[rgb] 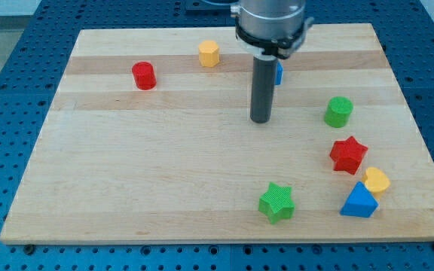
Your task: Push the green circle towards the blue cube
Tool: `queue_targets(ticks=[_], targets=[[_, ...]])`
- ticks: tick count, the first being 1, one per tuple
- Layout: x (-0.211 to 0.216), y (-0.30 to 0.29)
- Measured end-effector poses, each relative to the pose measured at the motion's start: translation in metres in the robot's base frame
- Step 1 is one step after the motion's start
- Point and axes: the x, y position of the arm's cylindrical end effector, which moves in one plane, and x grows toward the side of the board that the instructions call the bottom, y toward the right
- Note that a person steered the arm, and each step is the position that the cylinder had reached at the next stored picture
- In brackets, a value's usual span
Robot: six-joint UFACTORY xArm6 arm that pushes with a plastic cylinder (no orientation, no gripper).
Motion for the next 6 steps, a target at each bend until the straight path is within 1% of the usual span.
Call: queue_targets(ticks=[1,2,3,4,5,6], targets=[[0.009,0.013],[0.013,0.096],[0.031,0.141],[0.016,0.165],[-0.004,0.11],[-0.004,0.153]])
